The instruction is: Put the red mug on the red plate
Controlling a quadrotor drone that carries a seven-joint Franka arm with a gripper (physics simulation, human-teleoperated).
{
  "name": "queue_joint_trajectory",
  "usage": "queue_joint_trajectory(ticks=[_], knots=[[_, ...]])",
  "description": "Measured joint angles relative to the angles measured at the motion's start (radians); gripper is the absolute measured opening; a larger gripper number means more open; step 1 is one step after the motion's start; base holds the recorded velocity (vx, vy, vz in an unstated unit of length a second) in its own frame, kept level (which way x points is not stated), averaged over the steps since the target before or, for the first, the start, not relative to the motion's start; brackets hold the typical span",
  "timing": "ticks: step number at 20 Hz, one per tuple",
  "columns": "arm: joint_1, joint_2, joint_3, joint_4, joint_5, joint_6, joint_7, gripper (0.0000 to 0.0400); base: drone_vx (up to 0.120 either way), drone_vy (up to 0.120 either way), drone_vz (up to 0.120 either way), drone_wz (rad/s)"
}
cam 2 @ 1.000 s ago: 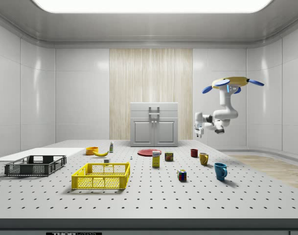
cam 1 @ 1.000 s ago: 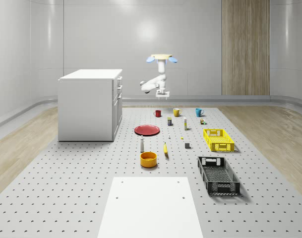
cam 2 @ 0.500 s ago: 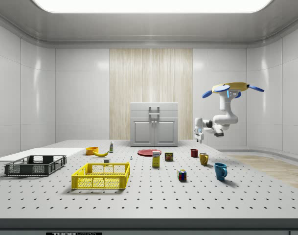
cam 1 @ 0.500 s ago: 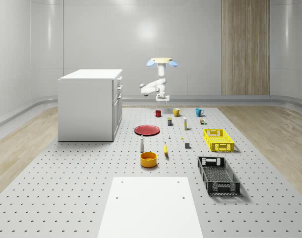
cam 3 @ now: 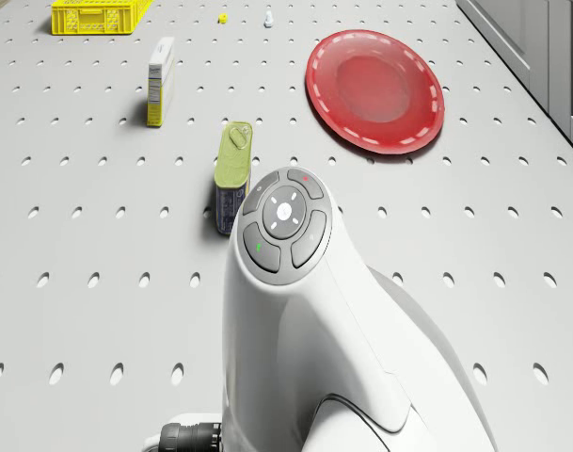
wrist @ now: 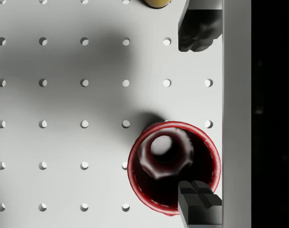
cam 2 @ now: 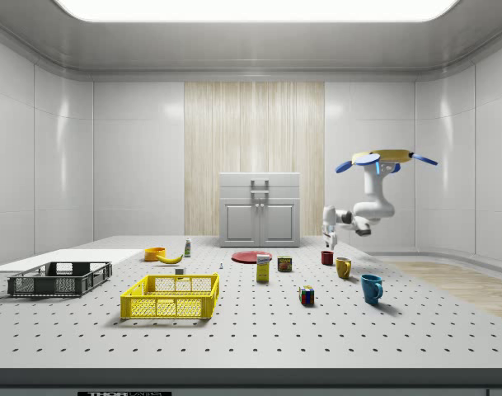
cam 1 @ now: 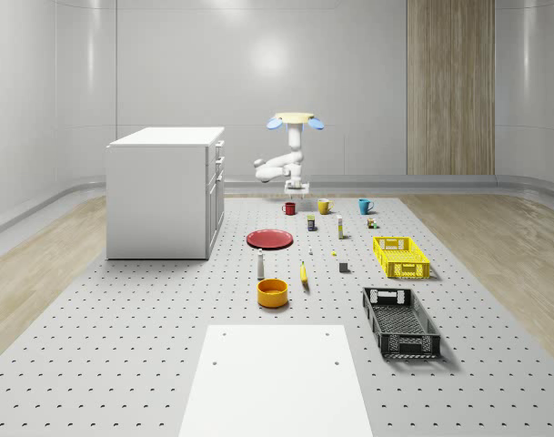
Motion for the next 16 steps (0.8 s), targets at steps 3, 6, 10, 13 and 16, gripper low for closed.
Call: queue_joint_trajectory(ticks=[3, 6, 10, 13, 16], knots=[[-0.004, -0.013, 0.004, 0.001, 0.007, 0.012, 0.004, 0.0400, 0.040, -0.040, -0.080, 0.000], [-0.008, -0.026, 0.007, 0.002, 0.013, 0.024, 0.007, 0.0400, 0.000, 0.000, -0.053, 0.000], [-0.013, -0.043, 0.011, 0.003, 0.021, 0.040, 0.012, 0.0400, 0.000, 0.000, -0.120, 0.000], [-0.015, -0.055, 0.014, 0.004, 0.027, 0.051, 0.014, 0.0400, 0.000, 0.000, -0.027, 0.000], [-0.013, -0.068, 0.016, 0.005, 0.032, 0.064, 0.011, 0.0400, 0.000, 0.000, 0.000, 0.000]])
